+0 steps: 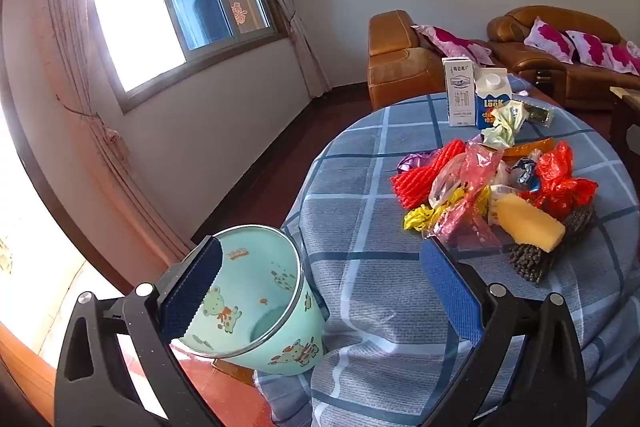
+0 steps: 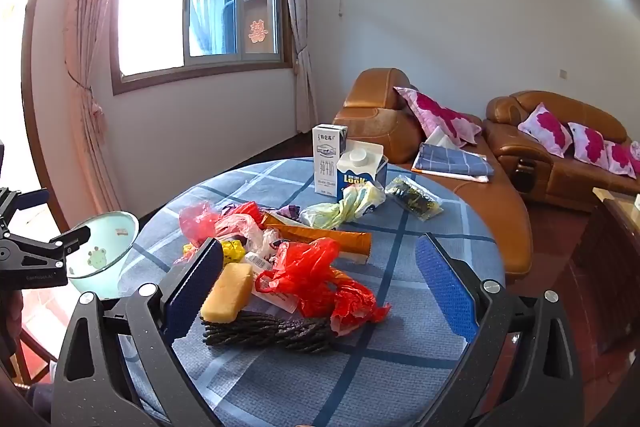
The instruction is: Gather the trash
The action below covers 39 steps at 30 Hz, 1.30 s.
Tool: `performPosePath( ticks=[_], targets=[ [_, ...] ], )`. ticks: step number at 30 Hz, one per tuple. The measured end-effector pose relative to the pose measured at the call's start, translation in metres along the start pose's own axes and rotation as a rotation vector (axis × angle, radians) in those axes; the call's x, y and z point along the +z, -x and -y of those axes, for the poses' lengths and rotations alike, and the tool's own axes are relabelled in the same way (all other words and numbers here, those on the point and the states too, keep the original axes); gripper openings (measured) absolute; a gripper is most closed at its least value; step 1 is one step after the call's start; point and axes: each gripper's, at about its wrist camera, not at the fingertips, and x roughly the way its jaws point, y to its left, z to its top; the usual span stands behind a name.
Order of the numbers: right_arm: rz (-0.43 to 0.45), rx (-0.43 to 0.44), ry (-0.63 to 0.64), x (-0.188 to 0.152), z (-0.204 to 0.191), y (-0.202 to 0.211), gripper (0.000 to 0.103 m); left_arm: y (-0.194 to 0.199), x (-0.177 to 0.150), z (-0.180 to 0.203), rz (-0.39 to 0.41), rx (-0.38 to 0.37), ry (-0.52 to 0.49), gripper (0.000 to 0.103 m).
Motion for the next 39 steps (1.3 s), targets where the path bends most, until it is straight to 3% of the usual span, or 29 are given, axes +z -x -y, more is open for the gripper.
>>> performPosePath(
  ticks=[7, 17, 39],
  targets=[
    [-0.003, 0.000, 0.004, 0.000, 0.000, 0.000, 0.095, 0.003, 0.002, 0.004, 0.002, -0.003, -0.005, 0.097],
    [-0.008, -0.004, 0.001, 0.000, 0.001, -0.001, 0.095, 0.000, 0.008, -0.023, 0.005, 0.014, 0.024, 0.097],
    [-0.016, -0.009, -0.008, -0.002, 0.008, -0.002, 0.095, -0.005, 0.001, -0.018, -0.008, 0.038, 0.034, 0.097]
  ],
)
